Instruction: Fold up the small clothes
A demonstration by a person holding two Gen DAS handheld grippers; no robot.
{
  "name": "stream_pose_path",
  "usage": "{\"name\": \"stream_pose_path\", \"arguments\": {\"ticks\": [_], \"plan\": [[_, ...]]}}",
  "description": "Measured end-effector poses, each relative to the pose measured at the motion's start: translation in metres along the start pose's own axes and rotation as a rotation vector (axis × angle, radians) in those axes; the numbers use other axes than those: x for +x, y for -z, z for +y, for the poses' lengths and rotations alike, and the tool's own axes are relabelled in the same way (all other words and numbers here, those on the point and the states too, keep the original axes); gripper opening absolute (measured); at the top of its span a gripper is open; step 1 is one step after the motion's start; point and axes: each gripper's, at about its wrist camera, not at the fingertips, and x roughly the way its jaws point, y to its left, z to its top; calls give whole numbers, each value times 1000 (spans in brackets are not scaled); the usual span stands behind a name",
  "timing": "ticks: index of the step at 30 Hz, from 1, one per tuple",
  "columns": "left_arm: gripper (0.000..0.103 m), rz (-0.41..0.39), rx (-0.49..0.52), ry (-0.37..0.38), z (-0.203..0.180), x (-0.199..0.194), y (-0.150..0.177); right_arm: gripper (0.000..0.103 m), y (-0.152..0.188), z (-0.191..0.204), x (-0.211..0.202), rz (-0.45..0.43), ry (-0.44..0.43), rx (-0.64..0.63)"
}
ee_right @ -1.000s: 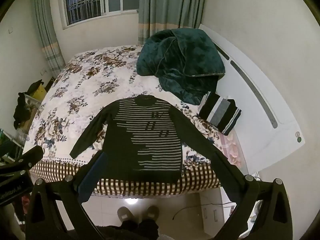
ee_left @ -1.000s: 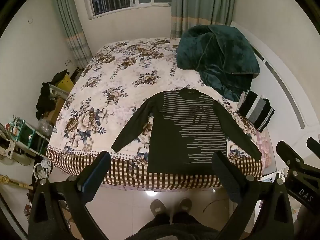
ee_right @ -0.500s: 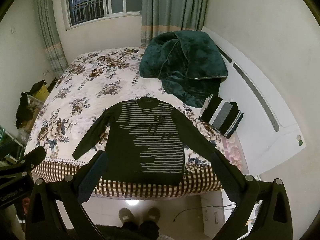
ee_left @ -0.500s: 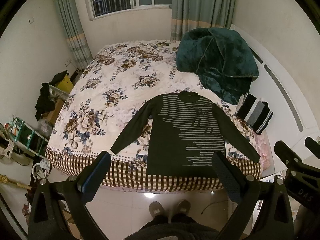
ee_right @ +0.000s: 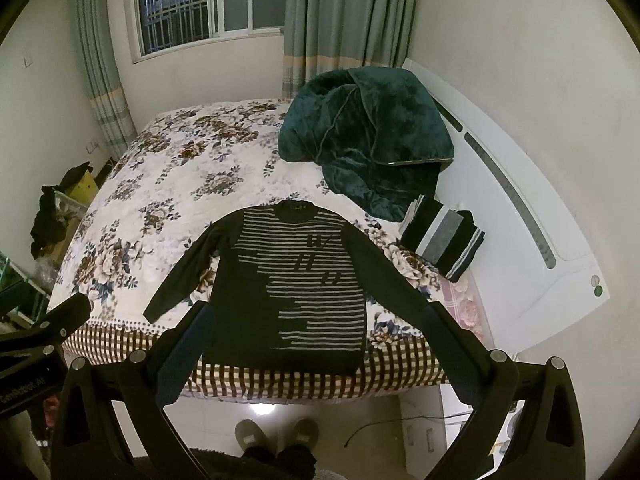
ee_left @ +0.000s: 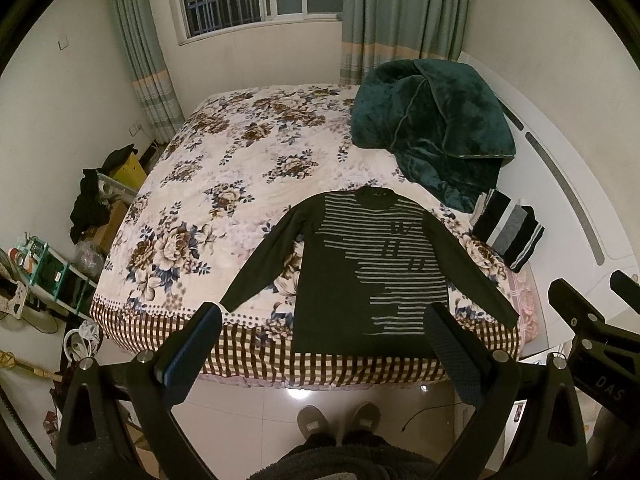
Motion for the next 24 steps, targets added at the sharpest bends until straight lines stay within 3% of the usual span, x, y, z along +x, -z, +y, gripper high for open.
{"name": "stream_pose_path", "arguments": {"ticks": [24], "plan": [[103,-21,-16,0,0,-7,-7,103,-10,-8,-8,-18,0,-10]]}}
